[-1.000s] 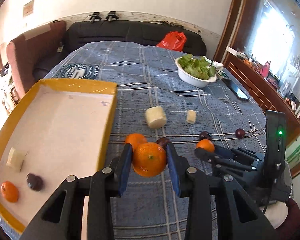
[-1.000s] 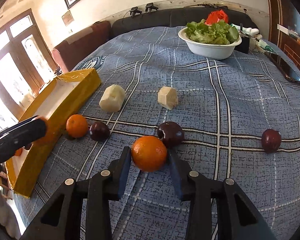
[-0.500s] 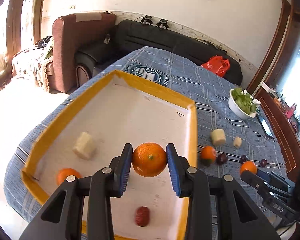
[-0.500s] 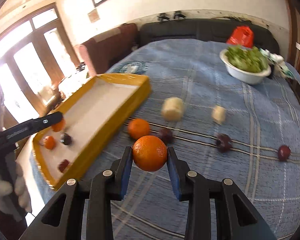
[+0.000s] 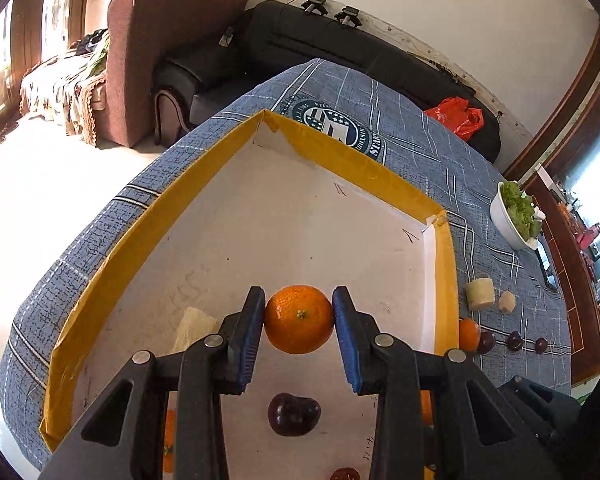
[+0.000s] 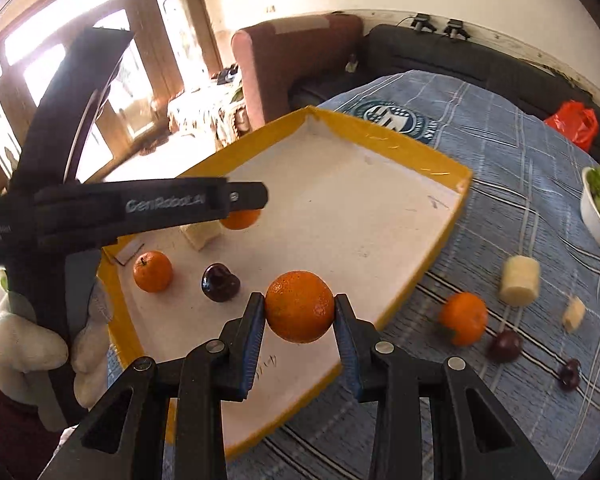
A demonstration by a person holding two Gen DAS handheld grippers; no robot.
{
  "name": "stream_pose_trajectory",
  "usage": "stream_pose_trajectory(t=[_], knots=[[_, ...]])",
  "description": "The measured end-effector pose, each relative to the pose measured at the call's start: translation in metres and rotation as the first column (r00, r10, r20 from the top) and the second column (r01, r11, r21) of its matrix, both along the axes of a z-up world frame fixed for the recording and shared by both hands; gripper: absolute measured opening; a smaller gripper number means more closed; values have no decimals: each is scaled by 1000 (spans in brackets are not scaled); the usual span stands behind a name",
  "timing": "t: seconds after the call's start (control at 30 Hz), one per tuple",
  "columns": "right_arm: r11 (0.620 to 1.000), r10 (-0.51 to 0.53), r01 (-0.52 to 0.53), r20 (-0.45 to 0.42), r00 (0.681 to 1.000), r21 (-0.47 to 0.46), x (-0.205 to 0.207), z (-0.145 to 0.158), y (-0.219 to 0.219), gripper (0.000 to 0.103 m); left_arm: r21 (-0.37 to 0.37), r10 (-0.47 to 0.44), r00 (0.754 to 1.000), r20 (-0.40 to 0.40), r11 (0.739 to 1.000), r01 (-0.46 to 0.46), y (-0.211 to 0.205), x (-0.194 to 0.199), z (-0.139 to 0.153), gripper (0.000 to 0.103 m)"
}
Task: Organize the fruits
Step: 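Carry both oranges into the yellow tray and open both grippers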
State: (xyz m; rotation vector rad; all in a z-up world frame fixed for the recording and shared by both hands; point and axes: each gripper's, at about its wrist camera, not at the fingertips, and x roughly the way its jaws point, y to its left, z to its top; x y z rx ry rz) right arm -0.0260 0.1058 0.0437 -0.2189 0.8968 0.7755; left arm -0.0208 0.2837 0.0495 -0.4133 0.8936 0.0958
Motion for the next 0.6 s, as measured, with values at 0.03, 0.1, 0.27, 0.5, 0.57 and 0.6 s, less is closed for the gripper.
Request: stream_pose_trajectory(t=[0.03,0.1,0.27,0.5,0.57,0.6], knots=[[1000,6,-6,0,1000,-11,1,-3,4,39,-5,0,1000,-3,1000,0,2,1,-2,34],[999,20,-20,-3,1000,-32,2,-10,14,39,-15,-3,1000,-13,1000,3,5,4,-5,34],[997,38,-38,-16,999,-61,1,-20,28,39,-29,-6,1000,-20,1000,6,9,8,-9,34],[998,37,-37,-8,999,-57,4,-22,29,40,-37,11,1000,-17,999,-11,10,7,-8,44],[998,37,-37,-4,999,-44,3,-19,28,44,-34,18,1000,-14,999,-19,10,5,-7,52],[999,36,-35,4,999,-40,2,-17,26,47,-35,20,1000,-12,999,-21,10,4,-6,52]])
